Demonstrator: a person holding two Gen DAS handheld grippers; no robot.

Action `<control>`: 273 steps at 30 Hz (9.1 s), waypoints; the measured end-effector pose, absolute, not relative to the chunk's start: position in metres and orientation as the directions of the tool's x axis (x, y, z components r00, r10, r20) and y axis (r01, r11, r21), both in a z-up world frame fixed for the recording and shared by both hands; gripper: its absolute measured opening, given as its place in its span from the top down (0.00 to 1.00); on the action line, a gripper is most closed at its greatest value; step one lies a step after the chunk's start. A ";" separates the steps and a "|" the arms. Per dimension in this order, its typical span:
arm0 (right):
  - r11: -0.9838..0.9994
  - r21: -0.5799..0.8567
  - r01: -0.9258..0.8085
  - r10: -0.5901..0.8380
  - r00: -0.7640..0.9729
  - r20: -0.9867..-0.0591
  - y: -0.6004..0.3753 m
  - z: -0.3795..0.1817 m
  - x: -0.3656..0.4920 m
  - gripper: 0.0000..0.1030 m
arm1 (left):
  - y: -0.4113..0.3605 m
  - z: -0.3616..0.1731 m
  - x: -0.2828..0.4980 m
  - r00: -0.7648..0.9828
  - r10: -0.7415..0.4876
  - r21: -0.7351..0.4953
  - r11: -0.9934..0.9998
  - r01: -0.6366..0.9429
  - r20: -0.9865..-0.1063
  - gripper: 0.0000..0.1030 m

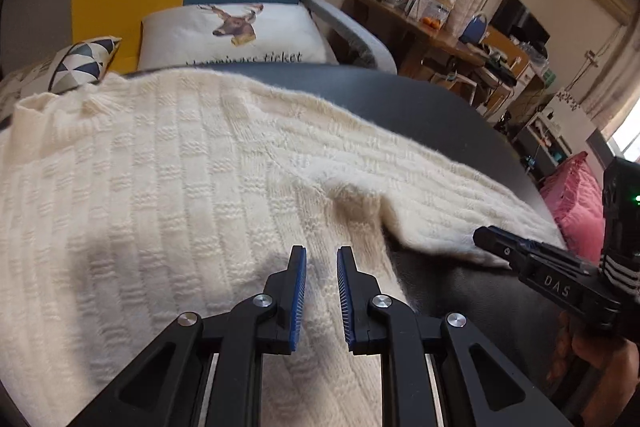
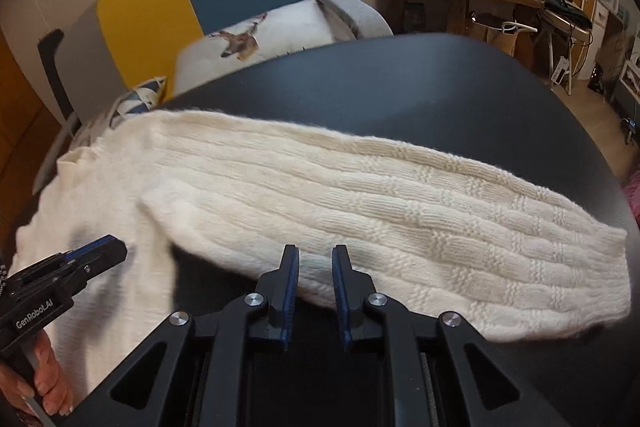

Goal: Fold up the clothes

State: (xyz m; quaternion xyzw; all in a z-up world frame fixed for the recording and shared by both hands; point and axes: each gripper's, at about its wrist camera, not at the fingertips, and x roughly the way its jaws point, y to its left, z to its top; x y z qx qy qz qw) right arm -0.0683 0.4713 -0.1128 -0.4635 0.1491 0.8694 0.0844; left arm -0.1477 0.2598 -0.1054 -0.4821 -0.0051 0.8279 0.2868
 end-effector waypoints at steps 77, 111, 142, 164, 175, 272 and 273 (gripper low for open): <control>-0.612 0.423 -0.668 0.235 -0.664 -0.709 0.731 -0.125 -0.011 0.95 | 0.295 -0.130 -0.187 -0.450 0.405 -0.121 -0.835 -0.536 -0.796 0.81; -0.749 0.663 -0.013 -0.431 -0.749 -0.503 0.366 0.024 -0.178 0.93 | 0.008 -0.122 -0.166 -0.557 0.415 -0.382 -0.906 -0.182 -0.720 0.79; -0.801 0.584 -0.131 -0.390 -0.627 -0.674 0.336 -0.145 -0.088 0.83 | -0.005 -0.122 -0.159 -0.548 0.528 -0.574 -0.812 -0.104 -0.648 0.36; -0.762 0.623 -0.177 -0.362 -0.682 -0.636 0.389 -0.143 -0.095 0.88 | 0.030 -0.044 -0.211 -0.617 0.431 -0.444 -0.884 -0.144 -0.659 0.92; -0.828 0.528 -0.189 -0.289 -0.663 -0.691 0.393 -0.141 -0.120 0.93 | 0.001 -0.040 -0.226 -0.629 0.433 -0.487 -0.868 -0.097 -0.646 0.92; -0.949 0.211 0.234 -0.309 -0.563 -0.767 0.120 -0.129 -0.206 0.91 | -0.221 -0.117 -0.114 -0.726 0.240 -0.620 -0.720 0.312 -0.644 0.55; -0.953 0.186 0.239 -0.293 -0.572 -0.766 0.118 -0.129 -0.203 0.91 | -0.243 -0.119 -0.106 -0.733 0.202 -0.620 -0.700 0.356 -0.649 0.55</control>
